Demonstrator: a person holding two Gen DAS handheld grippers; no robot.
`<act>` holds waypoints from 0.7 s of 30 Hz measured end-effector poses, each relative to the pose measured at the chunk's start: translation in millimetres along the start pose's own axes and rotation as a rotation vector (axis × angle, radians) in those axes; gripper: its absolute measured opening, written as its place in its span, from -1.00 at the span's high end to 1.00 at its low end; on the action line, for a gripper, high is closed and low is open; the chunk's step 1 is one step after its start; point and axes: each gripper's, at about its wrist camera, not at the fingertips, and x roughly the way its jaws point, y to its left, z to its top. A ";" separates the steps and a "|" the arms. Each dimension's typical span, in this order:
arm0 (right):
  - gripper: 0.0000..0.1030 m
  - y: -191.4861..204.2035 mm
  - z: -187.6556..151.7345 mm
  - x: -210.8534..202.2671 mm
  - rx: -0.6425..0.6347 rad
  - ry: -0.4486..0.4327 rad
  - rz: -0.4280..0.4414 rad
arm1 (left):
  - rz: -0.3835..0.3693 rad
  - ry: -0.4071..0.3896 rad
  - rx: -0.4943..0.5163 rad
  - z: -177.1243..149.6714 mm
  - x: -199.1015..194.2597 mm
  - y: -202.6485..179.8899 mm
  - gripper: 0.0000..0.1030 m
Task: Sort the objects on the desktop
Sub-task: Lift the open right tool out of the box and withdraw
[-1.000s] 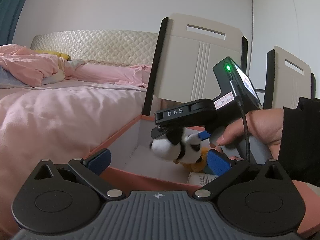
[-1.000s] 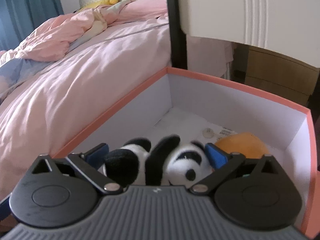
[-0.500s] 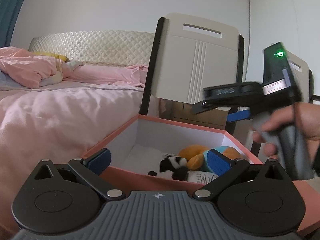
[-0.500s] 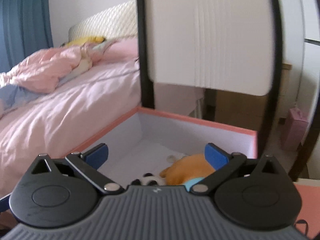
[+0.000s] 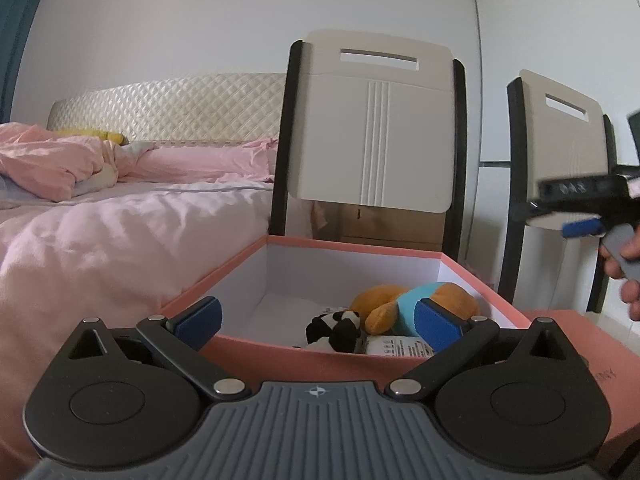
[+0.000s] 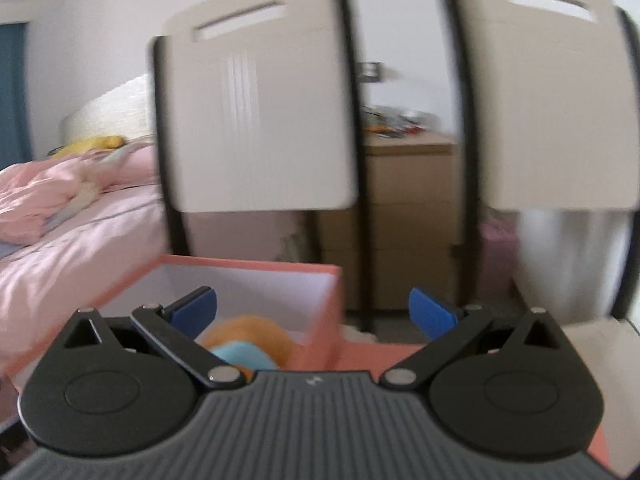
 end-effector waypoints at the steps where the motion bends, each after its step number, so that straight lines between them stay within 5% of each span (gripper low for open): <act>1: -1.00 -10.2 -3.9 -2.1 0.011 0.003 -0.020 | 0.000 -0.001 0.008 -0.8 -0.4 -1.7 -1.00; 10: -1.00 -50.3 -38.4 -34.4 0.074 -0.026 -0.063 | 0.011 -0.011 0.060 -4.3 -0.1 -12.6 -1.00; 21: -1.00 -27.1 -59.8 -111.2 0.034 -0.154 -0.031 | -0.003 -0.027 0.113 -9.9 -3.9 -24.1 -1.00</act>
